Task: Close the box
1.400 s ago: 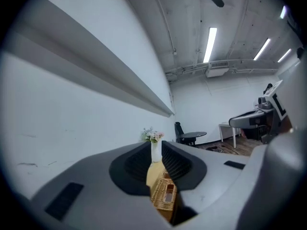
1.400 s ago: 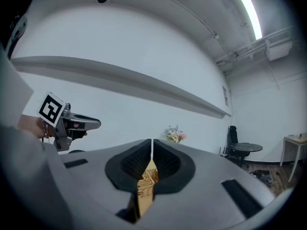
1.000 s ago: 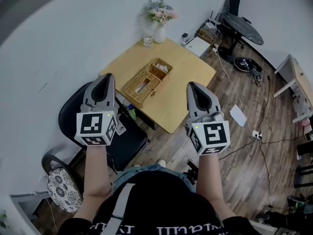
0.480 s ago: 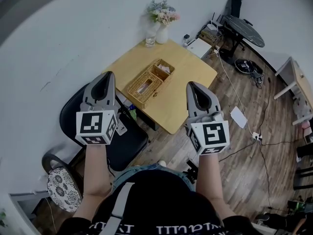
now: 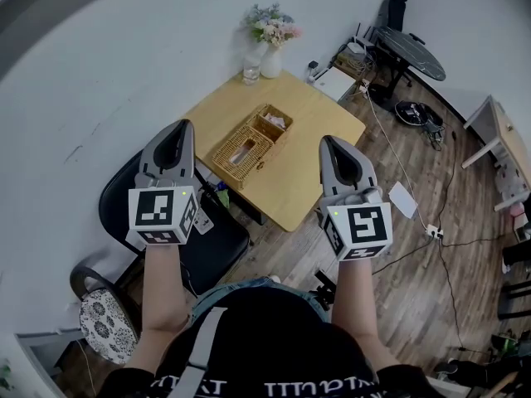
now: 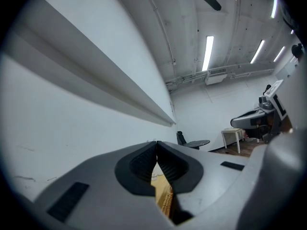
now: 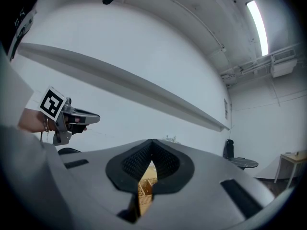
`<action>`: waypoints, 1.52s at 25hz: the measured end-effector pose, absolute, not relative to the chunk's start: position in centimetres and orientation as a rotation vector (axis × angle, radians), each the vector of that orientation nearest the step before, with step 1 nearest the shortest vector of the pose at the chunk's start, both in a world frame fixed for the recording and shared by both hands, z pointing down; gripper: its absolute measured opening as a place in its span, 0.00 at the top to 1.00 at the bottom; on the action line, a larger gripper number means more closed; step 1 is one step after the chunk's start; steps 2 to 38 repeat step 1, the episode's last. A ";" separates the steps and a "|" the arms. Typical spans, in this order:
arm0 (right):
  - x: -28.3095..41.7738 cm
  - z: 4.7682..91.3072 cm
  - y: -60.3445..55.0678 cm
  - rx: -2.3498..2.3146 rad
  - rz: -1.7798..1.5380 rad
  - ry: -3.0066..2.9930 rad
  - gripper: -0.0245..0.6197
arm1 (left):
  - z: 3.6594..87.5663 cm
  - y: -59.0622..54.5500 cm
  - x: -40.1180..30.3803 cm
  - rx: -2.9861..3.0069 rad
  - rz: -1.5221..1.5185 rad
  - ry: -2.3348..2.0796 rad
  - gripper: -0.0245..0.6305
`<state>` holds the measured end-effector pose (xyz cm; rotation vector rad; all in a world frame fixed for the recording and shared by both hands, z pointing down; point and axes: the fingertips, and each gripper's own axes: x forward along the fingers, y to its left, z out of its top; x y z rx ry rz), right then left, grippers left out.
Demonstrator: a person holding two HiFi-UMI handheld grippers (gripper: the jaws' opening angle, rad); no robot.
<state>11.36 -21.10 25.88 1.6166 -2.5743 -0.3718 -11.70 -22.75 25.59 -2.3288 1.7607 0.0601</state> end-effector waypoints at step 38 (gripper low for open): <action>11.3 25.8 -21.2 1.618 -0.372 -2.575 0.94 | 25.4 -22.8 -11.8 -2.326 0.062 1.759 0.94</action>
